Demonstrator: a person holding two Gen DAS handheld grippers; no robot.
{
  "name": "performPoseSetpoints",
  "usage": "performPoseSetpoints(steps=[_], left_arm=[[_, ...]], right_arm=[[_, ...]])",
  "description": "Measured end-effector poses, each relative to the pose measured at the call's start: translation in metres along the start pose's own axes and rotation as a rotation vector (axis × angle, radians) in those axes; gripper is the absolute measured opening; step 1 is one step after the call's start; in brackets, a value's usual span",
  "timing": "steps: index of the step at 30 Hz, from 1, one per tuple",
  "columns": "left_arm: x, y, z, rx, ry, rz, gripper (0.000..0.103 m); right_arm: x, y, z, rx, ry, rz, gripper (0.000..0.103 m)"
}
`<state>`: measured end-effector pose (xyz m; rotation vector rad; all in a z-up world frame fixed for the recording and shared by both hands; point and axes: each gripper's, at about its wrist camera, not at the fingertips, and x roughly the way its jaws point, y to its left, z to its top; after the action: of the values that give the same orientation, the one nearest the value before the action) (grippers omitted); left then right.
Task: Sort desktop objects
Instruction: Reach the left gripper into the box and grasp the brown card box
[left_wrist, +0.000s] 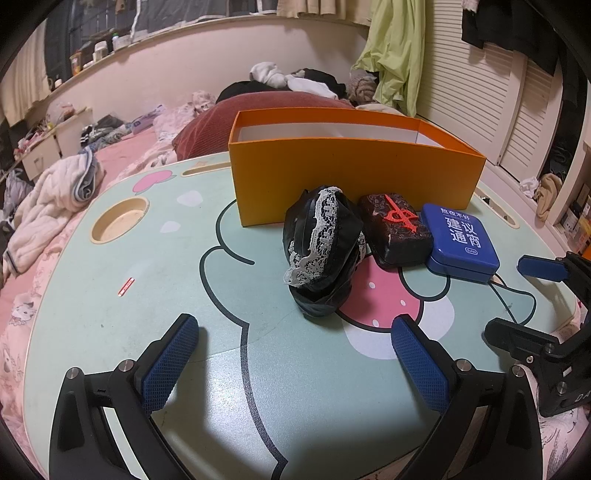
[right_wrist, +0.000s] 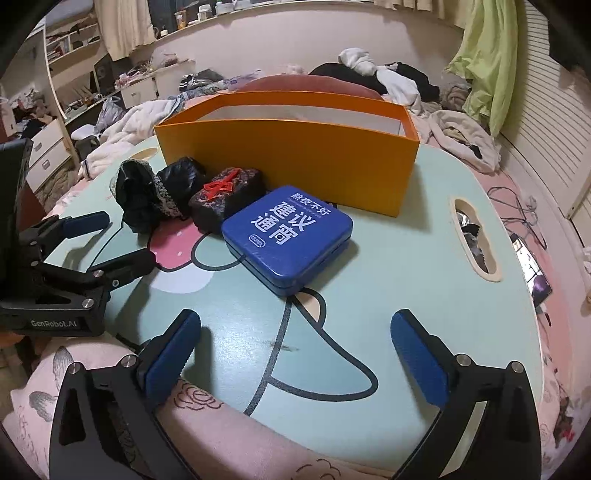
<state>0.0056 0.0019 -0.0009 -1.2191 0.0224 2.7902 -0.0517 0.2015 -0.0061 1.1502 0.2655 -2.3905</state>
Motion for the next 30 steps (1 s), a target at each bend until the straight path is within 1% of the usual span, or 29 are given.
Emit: performPoseSetpoints(steps=[5, 9, 11, 12, 13, 14, 15, 16, 17, 18, 19, 20, 21, 22, 23, 24, 26, 27, 29, 30], left_arm=[[0.000, 0.002, -0.002, 0.001, 0.006, 0.001, 0.103], [0.000, 0.002, -0.004, 0.005, 0.016, 0.004, 0.103], [0.000, 0.003, -0.003, 0.005, 0.039, 0.005, 0.103], [0.000, 0.004, 0.001, 0.001, 0.077, 0.006, 0.103], [0.000, 0.005, 0.004, -0.003, 0.096, -0.005, 0.103], [-0.004, 0.006, 0.010, -0.015, 0.102, -0.045, 0.103], [-0.015, 0.009, 0.020, -0.050, 0.060, -0.112, 0.103], [-0.027, 0.012, 0.030, -0.087, 0.005, -0.156, 0.103], [-0.034, 0.013, 0.037, -0.112, -0.032, -0.180, 0.103], [-0.044, 0.015, 0.054, -0.141, -0.078, -0.227, 0.101], [-0.047, 0.014, 0.067, -0.143, -0.082, -0.255, 0.099], [-0.046, 0.012, 0.087, -0.137, -0.067, -0.290, 0.090], [-0.042, 0.010, 0.099, -0.136, -0.047, -0.301, 0.078], [-0.032, 0.009, 0.115, -0.138, -0.008, -0.299, 0.073], [-0.015, 0.007, 0.135, -0.153, 0.050, -0.275, 0.070], [-0.001, 0.005, 0.146, -0.162, 0.090, -0.264, 0.070], [0.037, 0.003, 0.167, -0.176, 0.200, -0.226, 0.070], [0.063, 0.003, 0.174, -0.185, 0.273, -0.170, 0.070], [0.092, 0.004, 0.176, -0.189, 0.344, -0.094, 0.070], [0.110, 0.004, 0.177, -0.192, 0.386, -0.077, 0.069]], right_arm=[[0.002, 0.001, 0.002, -0.005, 0.013, -0.027, 0.102], [0.002, 0.001, 0.002, -0.005, 0.013, -0.028, 0.102], [0.002, 0.000, 0.002, -0.005, 0.013, -0.028, 0.102], [0.002, 0.000, 0.002, -0.005, 0.013, -0.027, 0.102], [0.002, 0.000, 0.002, -0.005, 0.012, -0.027, 0.102], [0.002, 0.000, 0.002, -0.004, 0.011, -0.026, 0.102], [0.002, 0.000, 0.001, -0.003, 0.011, -0.025, 0.103], [0.001, 0.000, 0.001, -0.003, 0.011, -0.025, 0.103], [0.001, 0.000, 0.001, -0.003, 0.011, -0.025, 0.102], [0.001, 0.000, 0.001, -0.002, 0.011, -0.025, 0.102], [0.001, 0.000, 0.001, -0.002, 0.011, -0.025, 0.102], [0.001, 0.000, 0.001, -0.002, 0.011, -0.025, 0.102], [0.001, 0.000, 0.001, -0.002, 0.011, -0.024, 0.102], [0.001, 0.001, 0.001, -0.002, 0.010, -0.024, 0.102], [0.001, 0.000, 0.002, -0.002, 0.011, -0.024, 0.102], [0.001, 0.001, 0.001, -0.002, 0.010, -0.023, 0.102], [0.001, 0.000, 0.002, -0.002, 0.010, -0.023, 0.102], [0.001, 0.001, 0.001, -0.002, 0.009, -0.022, 0.102], [0.000, -0.001, 0.002, -0.002, 0.008, -0.021, 0.102], [0.000, -0.001, 0.001, -0.001, 0.007, -0.019, 0.102]])
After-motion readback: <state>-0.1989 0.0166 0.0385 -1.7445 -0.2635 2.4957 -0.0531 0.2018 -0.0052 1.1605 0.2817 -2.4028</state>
